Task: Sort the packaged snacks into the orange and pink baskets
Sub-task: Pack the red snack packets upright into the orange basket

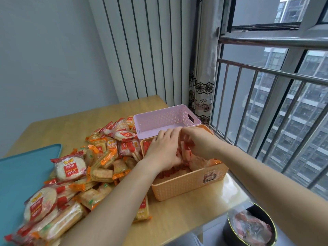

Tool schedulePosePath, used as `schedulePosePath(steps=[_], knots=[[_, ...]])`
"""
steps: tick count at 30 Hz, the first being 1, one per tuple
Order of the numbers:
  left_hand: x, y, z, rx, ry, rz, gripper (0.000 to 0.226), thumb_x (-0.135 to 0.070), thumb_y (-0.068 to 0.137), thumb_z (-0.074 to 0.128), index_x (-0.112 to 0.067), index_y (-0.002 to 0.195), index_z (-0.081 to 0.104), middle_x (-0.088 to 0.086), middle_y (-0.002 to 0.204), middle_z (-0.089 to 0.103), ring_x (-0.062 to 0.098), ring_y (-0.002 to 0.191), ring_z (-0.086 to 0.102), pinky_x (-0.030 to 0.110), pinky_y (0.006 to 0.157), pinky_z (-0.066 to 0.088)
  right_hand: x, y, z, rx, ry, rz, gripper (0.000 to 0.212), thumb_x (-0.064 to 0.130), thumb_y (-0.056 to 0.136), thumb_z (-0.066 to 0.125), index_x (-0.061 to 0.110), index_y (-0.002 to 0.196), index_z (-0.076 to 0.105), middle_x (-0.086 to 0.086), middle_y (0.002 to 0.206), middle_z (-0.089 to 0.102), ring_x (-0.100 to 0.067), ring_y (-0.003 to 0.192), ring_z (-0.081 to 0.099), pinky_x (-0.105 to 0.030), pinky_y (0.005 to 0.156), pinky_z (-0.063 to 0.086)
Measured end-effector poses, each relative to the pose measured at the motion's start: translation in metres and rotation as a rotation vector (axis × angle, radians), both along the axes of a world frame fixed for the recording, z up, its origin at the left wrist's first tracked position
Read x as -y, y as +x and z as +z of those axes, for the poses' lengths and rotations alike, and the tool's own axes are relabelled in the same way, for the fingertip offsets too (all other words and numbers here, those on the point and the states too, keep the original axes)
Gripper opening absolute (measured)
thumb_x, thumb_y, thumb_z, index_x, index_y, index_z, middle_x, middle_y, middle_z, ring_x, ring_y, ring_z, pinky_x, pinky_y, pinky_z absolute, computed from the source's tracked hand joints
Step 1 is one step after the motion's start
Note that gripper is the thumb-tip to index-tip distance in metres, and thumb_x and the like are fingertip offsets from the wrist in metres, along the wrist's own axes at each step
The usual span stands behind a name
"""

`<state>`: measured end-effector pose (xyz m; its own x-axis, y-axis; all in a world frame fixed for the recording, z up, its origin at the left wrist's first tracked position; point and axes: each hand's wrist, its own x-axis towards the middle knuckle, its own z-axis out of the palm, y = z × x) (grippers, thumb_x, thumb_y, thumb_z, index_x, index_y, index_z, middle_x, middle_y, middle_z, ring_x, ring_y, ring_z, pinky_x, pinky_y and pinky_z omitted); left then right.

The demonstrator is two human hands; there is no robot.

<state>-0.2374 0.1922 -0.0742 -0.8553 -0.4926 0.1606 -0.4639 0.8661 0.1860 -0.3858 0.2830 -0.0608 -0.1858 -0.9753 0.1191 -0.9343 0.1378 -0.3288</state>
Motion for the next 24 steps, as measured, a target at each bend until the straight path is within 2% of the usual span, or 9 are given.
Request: schedulePosePath(steps=[2,4,6,8,11,14,17,20,24], knots=[[0.001,0.0,-0.001,0.002,0.011,-0.016,0.09,-0.034,0.082,0.069,-0.034,0.156,0.018,-0.006,0.151,0.038,0.026,0.135,0.032,0.044,0.113,0.035,-0.008,-0.005,0.011,0.184,0.007,-0.075,0.037,-0.007,0.077,0.06,0.019,0.102,0.062,0.004,0.101,0.067,-0.017,0.093,0.07,-0.033,0.076,0.059],[0.002,0.001,-0.004,0.0,-0.025,-0.034,0.074,-0.031,0.085,0.065,-0.041,0.151,0.032,-0.009,0.152,0.037,0.025,0.136,0.031,0.046,0.112,0.036,-0.017,-0.013,0.022,0.199,-0.015,-0.171,0.033,-0.006,0.082,0.06,0.02,0.101,0.064,0.004,0.103,0.066,-0.016,0.093,0.069,-0.022,0.069,0.056],[0.003,0.002,-0.006,-0.015,-0.028,-0.042,0.057,-0.032,0.086,0.064,-0.043,0.14,0.047,-0.01,0.15,0.038,0.024,0.136,0.031,0.047,0.112,0.037,-0.024,-0.02,0.031,0.083,-0.015,-0.273,0.025,0.0,0.087,0.061,0.015,0.106,0.067,0.0,0.102,0.067,-0.018,0.088,0.068,-0.028,0.067,0.061],[0.004,0.002,-0.007,-0.045,-0.002,-0.038,0.045,-0.041,0.085,0.065,-0.041,0.129,0.054,-0.011,0.145,0.042,0.021,0.133,0.033,0.045,0.109,0.038,-0.028,-0.017,0.035,-0.046,0.094,-0.335,0.008,0.01,0.09,0.065,0.01,0.097,0.069,-0.005,0.091,0.069,-0.018,0.071,0.067,-0.038,0.064,0.064],[0.004,0.003,-0.007,-0.069,-0.003,-0.045,0.039,-0.05,0.081,0.066,-0.038,0.117,0.056,-0.016,0.137,0.046,0.019,0.127,0.035,0.04,0.105,0.039,-0.029,0.006,0.03,-0.27,0.262,-0.385,0.03,0.027,0.089,0.07,0.012,0.068,0.054,-0.001,0.068,0.058,-0.02,0.06,0.061,-0.036,0.06,0.063],[0.003,0.002,-0.007,-0.072,-0.025,-0.044,0.039,-0.05,0.078,0.067,-0.037,0.111,0.053,-0.018,0.131,0.049,0.017,0.123,0.036,0.037,0.102,0.037,-0.026,0.02,0.02,-0.39,0.302,-0.399,0.033,0.029,0.083,0.074,0.017,0.068,0.047,0.003,0.066,0.053,-0.021,0.072,0.068,-0.037,0.073,0.06],[0.004,0.002,-0.009,-0.092,-0.049,-0.038,0.043,-0.061,0.074,0.064,-0.037,0.107,0.051,-0.018,0.124,0.052,0.015,0.12,0.039,0.036,0.1,0.04,-0.021,0.019,0.017,-0.275,0.349,-0.409,0.021,0.018,0.079,0.072,0.015,0.071,0.052,0.003,0.067,0.055,-0.021,0.068,0.061,-0.04,0.082,0.055],[0.006,0.0,-0.012,-0.069,-0.071,-0.023,0.044,-0.065,0.076,0.066,-0.036,0.106,0.05,-0.017,0.124,0.052,0.016,0.12,0.039,0.037,0.101,0.041,-0.022,0.01,0.028,-0.019,0.345,-0.395,0.015,0.019,0.08,0.07,0.014,0.069,0.062,0.0,0.069,0.066,-0.018,0.066,0.065,-0.034,0.068,0.057],[0.006,-0.002,-0.013,-0.075,-0.082,-0.005,0.041,-0.062,0.078,0.066,-0.035,0.106,0.051,-0.013,0.125,0.051,0.018,0.122,0.039,0.037,0.101,0.041,-0.022,-0.007,0.046,0.203,0.15,-0.462,0.018,0.024,0.085,0.071,0.006,0.082,0.074,-0.008,0.076,0.076,-0.025,0.073,0.077,-0.045,0.066,0.064]])
